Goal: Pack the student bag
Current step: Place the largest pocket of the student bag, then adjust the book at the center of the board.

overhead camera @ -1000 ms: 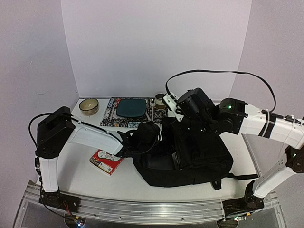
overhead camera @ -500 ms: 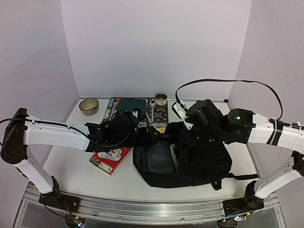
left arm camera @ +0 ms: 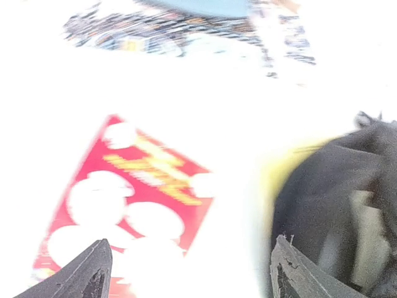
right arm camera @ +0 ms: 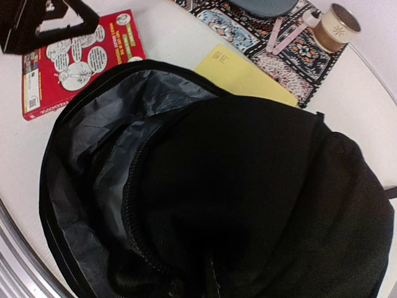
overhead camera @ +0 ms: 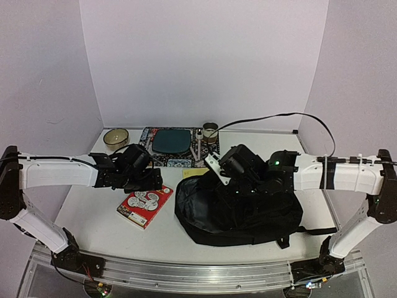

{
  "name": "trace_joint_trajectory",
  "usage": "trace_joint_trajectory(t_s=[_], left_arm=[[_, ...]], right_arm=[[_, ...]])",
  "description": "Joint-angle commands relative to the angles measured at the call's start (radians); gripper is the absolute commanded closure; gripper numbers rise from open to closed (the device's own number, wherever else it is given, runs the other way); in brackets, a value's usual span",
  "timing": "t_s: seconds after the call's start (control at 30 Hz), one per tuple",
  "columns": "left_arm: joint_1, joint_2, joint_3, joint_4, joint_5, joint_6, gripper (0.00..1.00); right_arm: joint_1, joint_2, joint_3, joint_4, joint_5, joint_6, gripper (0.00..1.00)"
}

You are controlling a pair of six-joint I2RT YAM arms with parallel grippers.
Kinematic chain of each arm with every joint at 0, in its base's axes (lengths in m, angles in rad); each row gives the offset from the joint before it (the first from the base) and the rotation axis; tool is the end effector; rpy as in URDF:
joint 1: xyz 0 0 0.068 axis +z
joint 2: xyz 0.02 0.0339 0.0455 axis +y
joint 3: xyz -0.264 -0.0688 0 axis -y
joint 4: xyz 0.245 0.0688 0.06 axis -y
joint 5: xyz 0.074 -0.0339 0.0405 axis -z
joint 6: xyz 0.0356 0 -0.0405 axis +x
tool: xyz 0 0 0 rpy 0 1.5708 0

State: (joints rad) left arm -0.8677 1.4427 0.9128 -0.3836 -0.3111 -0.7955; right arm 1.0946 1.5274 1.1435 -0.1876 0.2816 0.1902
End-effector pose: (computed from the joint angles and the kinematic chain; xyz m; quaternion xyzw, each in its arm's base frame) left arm 0.1984 -0.2172 0.2179 -0.0162 0.9362 -0.1369 0.3232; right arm 0.1689 0.3058 0.2826 -0.3193 0.8111 0.1856 0.4536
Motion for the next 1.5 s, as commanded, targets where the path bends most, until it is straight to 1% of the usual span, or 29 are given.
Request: trace_joint_trajectory(t_s=[0.0,0.07,0.13,0.23,0.3,0.5,0.63,0.73,0.83,0.93,1.03,1.23,1.37,1.4,1.47], left_arm=[[0.075,-0.051,-0.028,-0.094,0.047,0.047,0.08],[0.128,-0.055,-0.052,-0.105,0.077,0.058,0.08],[0.181,-0.057,-0.073,-0.108,0.109,0.068,0.08],[0.234,-0.049,-0.085,-0.107,0.153,0.094,0.08],[0.246,-0.033,-0.083,-0.104,0.165,0.122,0.07],[0.265,0.063,-0.067,-0.103,0.188,0.176,0.07],[0.277,0.128,-0.069,-0.078,0.232,0.191,0.07],[0.278,0.162,-0.068,-0.063,0.288,0.196,0.10],[0.278,0.162,-0.079,-0.050,0.358,0.186,0.19],[0.276,0.133,-0.116,-0.028,0.419,0.161,0.27],[0.269,0.091,-0.165,-0.012,0.446,0.127,0.33],[0.240,0.036,-0.239,0.020,0.461,0.063,0.35],[0.211,0.028,-0.259,0.046,0.466,0.037,0.36],[0.204,0.027,-0.261,0.049,0.465,0.033,0.36],[0.200,0.021,-0.263,0.051,0.455,0.024,0.36]], right_arm=[[0.000,0.072,0.014,-0.038,-0.102,0.044,0.83],[-0.001,0.098,0.020,-0.035,-0.125,0.050,0.78],[-0.001,0.108,0.031,-0.035,-0.150,0.054,0.70],[0.000,0.097,0.047,-0.032,-0.175,0.055,0.61],[0.000,0.079,0.058,-0.029,-0.180,0.048,0.54],[-0.001,0.035,0.084,-0.006,-0.213,0.029,0.24],[0.000,0.022,0.096,0.023,-0.243,0.034,0.13],[0.001,0.020,0.089,0.058,-0.265,0.043,0.11],[0.001,0.034,0.086,0.094,-0.317,0.065,0.08],[0.011,0.068,0.088,0.166,-0.402,0.105,0.07],[0.045,0.127,0.119,0.226,-0.436,0.122,0.06],[0.122,0.302,0.232,0.271,-0.490,0.144,0.06],[0.137,0.416,0.285,0.283,-0.538,0.171,0.07],[0.137,0.443,0.289,0.282,-0.529,0.185,0.07],[0.136,0.476,0.275,0.280,-0.465,0.201,0.08]])
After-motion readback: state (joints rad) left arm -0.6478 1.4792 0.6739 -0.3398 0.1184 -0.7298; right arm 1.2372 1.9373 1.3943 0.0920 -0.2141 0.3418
